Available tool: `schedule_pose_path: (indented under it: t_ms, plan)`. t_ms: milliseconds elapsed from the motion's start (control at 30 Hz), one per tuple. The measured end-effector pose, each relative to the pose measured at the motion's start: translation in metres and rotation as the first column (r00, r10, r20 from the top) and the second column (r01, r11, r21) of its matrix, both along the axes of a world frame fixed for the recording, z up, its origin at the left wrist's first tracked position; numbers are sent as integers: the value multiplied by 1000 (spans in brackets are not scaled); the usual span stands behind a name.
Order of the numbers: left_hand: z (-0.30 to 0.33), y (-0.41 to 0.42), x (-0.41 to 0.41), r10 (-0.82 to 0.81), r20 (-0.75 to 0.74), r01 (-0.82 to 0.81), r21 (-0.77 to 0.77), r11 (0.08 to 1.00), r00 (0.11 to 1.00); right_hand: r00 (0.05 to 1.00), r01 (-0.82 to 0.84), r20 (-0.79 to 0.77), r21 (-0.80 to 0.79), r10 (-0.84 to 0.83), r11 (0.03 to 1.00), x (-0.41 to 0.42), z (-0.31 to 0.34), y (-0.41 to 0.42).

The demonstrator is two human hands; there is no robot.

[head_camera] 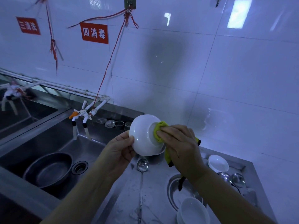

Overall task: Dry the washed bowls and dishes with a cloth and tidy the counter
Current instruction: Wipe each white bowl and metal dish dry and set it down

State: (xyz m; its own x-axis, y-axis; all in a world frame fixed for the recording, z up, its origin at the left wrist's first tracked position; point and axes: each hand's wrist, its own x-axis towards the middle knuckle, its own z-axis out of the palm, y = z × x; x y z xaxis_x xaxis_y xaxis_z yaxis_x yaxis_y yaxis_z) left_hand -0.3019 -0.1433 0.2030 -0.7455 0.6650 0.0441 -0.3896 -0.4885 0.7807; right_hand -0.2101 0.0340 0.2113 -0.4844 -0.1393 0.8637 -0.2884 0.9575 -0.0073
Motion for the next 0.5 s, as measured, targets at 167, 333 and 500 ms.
schedule_pose_path:
  t_ms: [167,333,500]
  plan:
    - [5,8,9,7,-73,-11,-53,999,997,997,-31,-74,-262,12,965,-8,4,-11]
    - [9,22,24,22,-105,-31,-80,996,994,998,-14,-70,-307,-8,952,-17,12,-30]
    - [17,22,24,-8,26,8,-21,1000,1000,998,-4,-62,-169,-7,986,-12,0,-35]
